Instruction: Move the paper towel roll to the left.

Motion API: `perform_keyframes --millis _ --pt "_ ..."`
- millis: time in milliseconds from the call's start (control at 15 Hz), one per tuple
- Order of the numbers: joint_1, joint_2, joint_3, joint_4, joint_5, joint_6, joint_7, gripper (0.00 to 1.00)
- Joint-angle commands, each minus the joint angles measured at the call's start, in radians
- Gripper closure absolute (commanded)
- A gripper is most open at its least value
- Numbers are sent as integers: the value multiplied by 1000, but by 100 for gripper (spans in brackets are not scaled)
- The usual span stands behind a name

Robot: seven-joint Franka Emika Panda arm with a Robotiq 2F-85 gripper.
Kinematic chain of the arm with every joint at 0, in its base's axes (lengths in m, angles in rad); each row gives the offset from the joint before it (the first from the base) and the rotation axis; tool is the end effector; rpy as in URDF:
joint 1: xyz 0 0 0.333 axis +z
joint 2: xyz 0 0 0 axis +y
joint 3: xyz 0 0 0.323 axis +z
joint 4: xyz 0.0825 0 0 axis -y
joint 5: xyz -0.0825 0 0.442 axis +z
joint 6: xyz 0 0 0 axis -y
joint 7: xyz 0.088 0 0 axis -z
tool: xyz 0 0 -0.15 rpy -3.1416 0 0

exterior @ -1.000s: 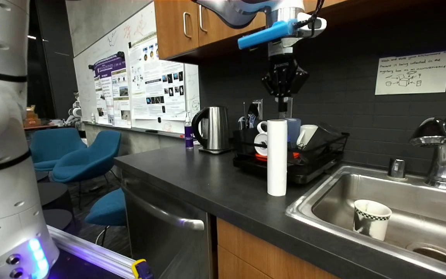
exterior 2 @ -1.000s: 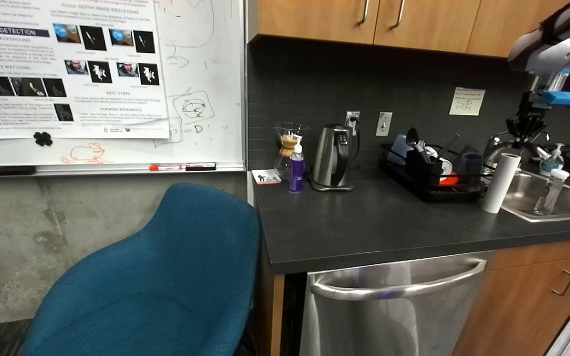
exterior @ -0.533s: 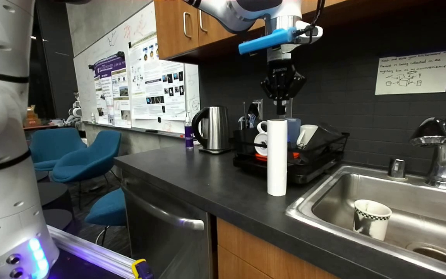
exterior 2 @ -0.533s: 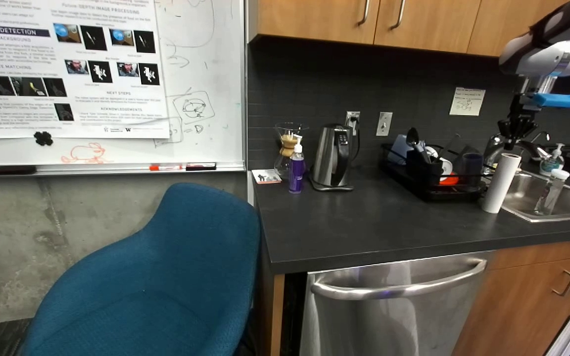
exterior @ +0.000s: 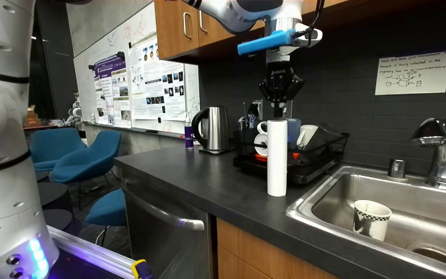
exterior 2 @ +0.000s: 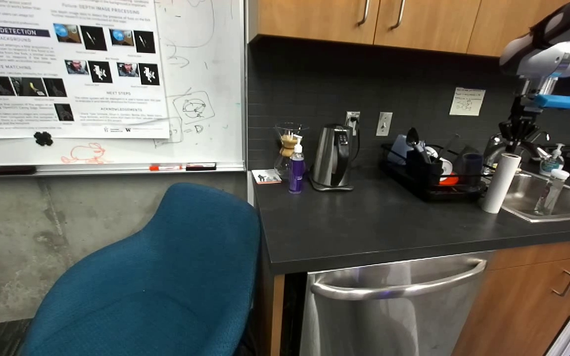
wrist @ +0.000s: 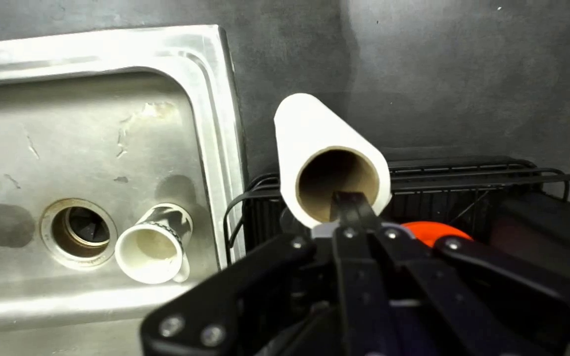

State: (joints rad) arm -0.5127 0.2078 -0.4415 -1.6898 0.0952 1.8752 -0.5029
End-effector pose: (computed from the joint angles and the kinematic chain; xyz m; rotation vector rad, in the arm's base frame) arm 0.4111 -0.5363 0.4286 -3.0517 0.7334 -0.0006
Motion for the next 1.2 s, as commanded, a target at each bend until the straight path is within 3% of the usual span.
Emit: perform_keyframes --millis 0,1133 --pt "-10 -28 16 -23 -21 -28 7 100" --pt "-26 -3 12 -29 -14 -36 0 100"
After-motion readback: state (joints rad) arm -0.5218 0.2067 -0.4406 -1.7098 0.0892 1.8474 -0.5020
